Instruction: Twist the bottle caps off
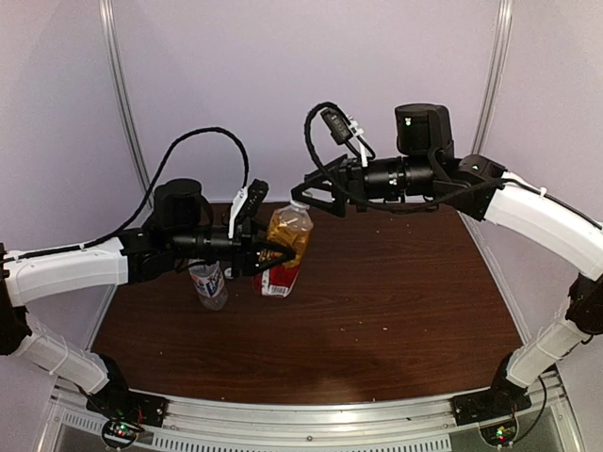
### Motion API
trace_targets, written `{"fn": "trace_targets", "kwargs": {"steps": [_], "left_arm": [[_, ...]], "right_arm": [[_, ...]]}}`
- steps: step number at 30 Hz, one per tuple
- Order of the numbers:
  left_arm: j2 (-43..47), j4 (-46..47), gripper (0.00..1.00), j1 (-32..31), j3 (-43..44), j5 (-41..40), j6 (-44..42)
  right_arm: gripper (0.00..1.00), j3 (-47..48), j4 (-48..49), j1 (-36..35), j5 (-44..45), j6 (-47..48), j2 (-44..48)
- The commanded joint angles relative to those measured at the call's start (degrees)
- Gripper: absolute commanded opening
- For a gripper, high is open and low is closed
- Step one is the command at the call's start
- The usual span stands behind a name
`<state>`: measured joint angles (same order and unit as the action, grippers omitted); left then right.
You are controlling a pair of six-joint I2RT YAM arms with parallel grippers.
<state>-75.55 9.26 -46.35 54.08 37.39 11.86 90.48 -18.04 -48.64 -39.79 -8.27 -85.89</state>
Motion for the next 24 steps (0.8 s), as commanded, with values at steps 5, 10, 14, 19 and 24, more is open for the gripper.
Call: {"fn": "trace_targets", "kwargs": {"steps": [5, 10, 14, 19, 24], "left_arm": [[-0.03, -0.69, 0.39, -0.06, 2.58, -10.06, -1.36], [0.02, -1.20, 0.39, -0.06, 2.60, -11.96, -1.44], [0.13, -1.46, 0.39, -0.05, 2.57, -12.66, -1.57], [0.14, -1.78, 0.39, -0.04, 2.54, -13.29, -1.73], [0.55, -2.04, 0.39, -0.06, 2.35, -13.59, -1.88]], "right_arm": [[0.81, 2.16, 0.66, -1.66, 20.37, -15.18, -0.51], [0.80, 2.99, -0.27, -2.22, 20.30, -16.81, -2.27], [0.75, 3.23, -0.08, -2.58, 19.85, -17.34, -3.26], [0.64, 3.06, 0.60, -2.77, 18.88, -17.48, -3.92], [0.50, 3.17, 1.04, -2.82, 18.03, -17.45, -4.51]]}}
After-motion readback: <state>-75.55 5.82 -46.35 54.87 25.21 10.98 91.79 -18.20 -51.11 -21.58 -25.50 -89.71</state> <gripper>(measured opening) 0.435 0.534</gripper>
